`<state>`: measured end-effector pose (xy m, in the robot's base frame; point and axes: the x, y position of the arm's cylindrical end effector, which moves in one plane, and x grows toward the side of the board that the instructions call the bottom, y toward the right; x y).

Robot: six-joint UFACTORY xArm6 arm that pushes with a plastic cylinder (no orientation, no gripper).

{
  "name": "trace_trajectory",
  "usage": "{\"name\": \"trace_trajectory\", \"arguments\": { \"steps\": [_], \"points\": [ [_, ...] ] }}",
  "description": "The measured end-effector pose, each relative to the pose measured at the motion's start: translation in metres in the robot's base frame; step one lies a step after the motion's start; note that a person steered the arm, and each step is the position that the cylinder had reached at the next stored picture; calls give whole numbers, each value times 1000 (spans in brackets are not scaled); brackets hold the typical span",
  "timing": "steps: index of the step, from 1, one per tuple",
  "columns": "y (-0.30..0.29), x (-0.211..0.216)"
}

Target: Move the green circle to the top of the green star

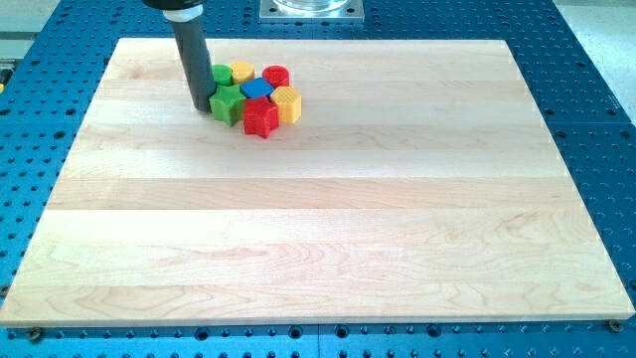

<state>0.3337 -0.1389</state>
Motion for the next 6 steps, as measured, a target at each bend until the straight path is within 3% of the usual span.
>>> {"name": "trace_trajectory", "arguments": {
  "steps": [1, 2, 3, 4, 6],
  "points": [
    [-9, 21],
    [-69, 28],
    [-64, -25],
    [-66, -44],
    [-6, -45]
  ]
}}
